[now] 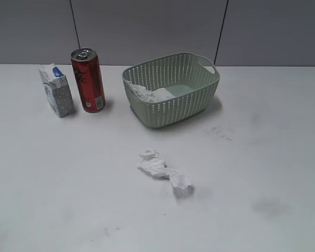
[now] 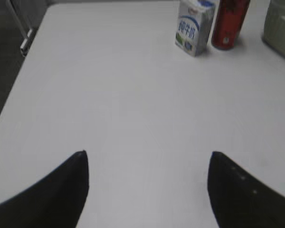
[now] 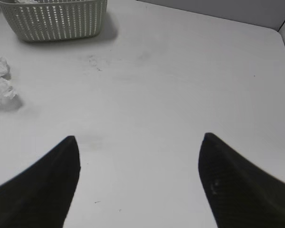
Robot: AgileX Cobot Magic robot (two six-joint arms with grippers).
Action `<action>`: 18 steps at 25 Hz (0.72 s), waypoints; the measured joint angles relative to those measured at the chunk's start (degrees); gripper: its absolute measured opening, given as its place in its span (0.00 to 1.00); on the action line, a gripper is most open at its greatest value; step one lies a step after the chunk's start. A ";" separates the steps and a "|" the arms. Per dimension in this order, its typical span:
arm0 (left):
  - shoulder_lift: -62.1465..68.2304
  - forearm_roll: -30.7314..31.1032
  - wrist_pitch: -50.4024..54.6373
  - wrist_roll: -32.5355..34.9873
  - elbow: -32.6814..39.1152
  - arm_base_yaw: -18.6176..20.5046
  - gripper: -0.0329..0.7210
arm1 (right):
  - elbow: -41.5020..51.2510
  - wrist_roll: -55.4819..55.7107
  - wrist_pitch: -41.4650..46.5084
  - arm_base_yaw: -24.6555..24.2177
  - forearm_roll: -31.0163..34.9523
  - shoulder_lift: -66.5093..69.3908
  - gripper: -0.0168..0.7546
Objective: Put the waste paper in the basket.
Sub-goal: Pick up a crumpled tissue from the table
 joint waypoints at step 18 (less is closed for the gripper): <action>-4.14 0.98 -8.97 -1.42 1.57 0.04 0.83 | 0.10 0.00 -0.02 0.00 0.00 0.00 0.78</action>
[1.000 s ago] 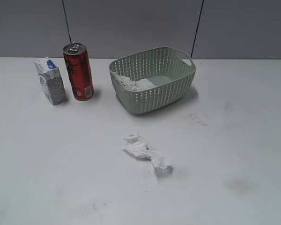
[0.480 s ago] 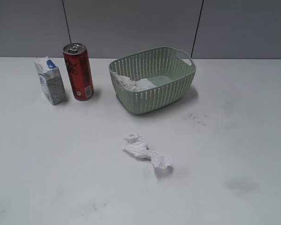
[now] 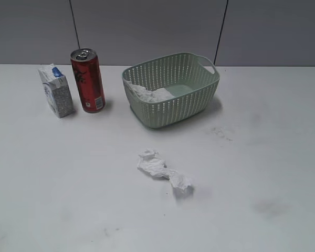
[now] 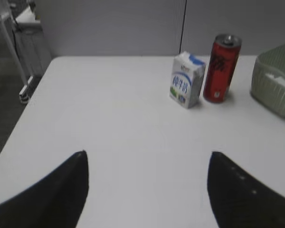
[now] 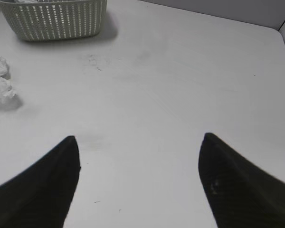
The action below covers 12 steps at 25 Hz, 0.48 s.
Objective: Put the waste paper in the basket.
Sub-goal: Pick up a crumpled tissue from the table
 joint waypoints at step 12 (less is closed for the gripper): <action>32.94 -14.06 -22.49 8.27 -5.16 0.00 0.83 | 0.00 0.00 0.00 0.00 0.00 0.00 0.78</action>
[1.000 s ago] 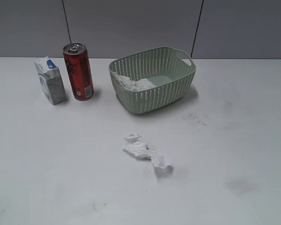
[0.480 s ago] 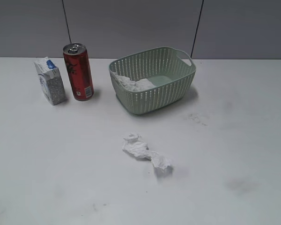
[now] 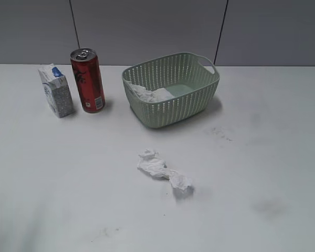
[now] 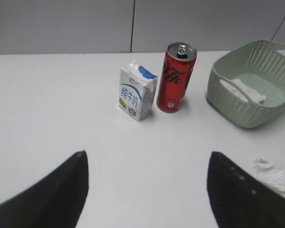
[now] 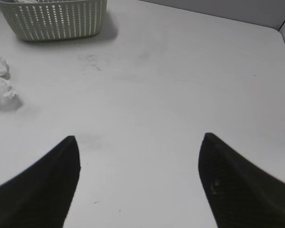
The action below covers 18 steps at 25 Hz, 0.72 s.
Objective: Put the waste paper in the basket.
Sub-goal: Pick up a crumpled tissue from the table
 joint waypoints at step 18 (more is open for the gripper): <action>51.26 -3.12 7.10 22.67 -29.44 -19.72 0.83 | 0.00 0.06 0.00 0.00 0.00 0.00 0.78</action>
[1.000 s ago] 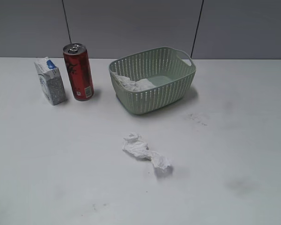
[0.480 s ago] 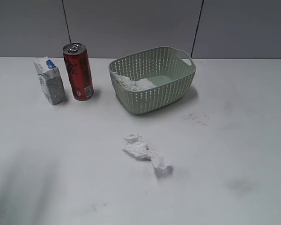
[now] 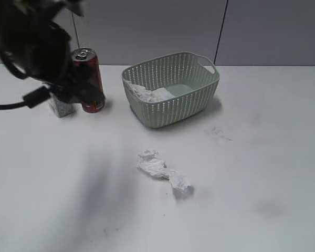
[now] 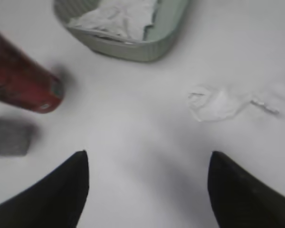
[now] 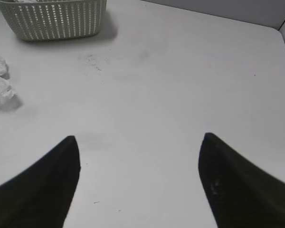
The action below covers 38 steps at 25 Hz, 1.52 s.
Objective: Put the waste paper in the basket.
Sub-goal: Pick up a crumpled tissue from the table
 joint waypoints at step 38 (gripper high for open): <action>41.44 -1.88 1.56 -0.33 -20.75 -17.78 0.09 | 0.00 -0.05 0.00 0.00 0.00 0.00 0.78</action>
